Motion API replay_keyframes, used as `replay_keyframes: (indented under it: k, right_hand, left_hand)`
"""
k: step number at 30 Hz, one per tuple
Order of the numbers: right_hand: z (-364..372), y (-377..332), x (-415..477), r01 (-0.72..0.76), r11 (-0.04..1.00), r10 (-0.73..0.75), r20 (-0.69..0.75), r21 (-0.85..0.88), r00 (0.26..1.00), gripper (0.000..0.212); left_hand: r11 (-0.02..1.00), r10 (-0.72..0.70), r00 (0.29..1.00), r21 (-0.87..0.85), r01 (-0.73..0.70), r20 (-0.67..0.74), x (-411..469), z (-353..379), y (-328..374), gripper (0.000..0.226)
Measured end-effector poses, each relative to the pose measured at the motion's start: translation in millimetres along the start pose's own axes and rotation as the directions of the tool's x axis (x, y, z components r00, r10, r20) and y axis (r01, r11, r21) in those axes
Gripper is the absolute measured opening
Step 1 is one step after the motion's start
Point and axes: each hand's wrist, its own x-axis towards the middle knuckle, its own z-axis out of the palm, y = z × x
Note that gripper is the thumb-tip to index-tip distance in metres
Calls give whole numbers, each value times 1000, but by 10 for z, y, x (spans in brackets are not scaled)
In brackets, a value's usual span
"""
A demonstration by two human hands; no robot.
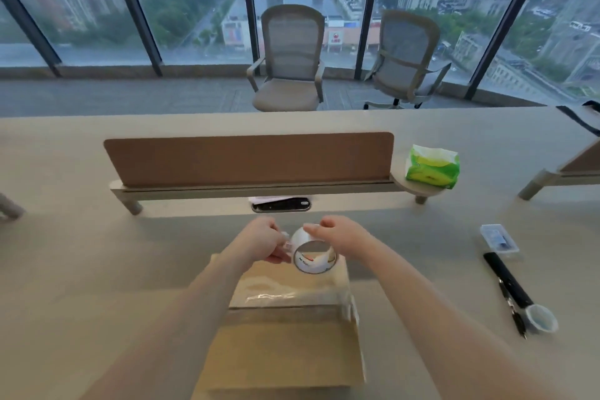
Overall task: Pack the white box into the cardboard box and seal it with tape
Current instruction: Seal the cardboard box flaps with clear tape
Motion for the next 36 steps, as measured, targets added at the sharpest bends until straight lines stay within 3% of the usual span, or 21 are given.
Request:
replay_keyframes:
  k: [3,7,15,19,30,36]
  right_hand:
    - [398,-156,-197,-27,983,26,8,184,1000,39]
    - [891,-331,-346,-19,959,33,-44,282,998,58]
    - [1478,-823,-391,99,980,-49,-270,175,962,49]
    - [1562,-868,-264,110,993,-91,-317,41,944,48]
    - [1833,-817,9,52,999,-52,-211,-6,976,47]
    - [2011,-816,95,96,994,-101,-109,-52,989,43]
  left_hand:
    - [997,-2,1000,-80,0,-25,-269,-319,-373,11]
    - [982,-17,999,-189,8,-47,-564,-630,-802,13]
    - [976,-29,987,-217,-7,-160,-732,-929,-1239,6]
    - [957,-55,990,-291,15,-127,-712,-911,-1327,10]
    - [996,-64,972,48,77,-224,-538,-884,-1614,14]
    - [990,-139,963,-4,142,-232,-465,-908,-1809,16]
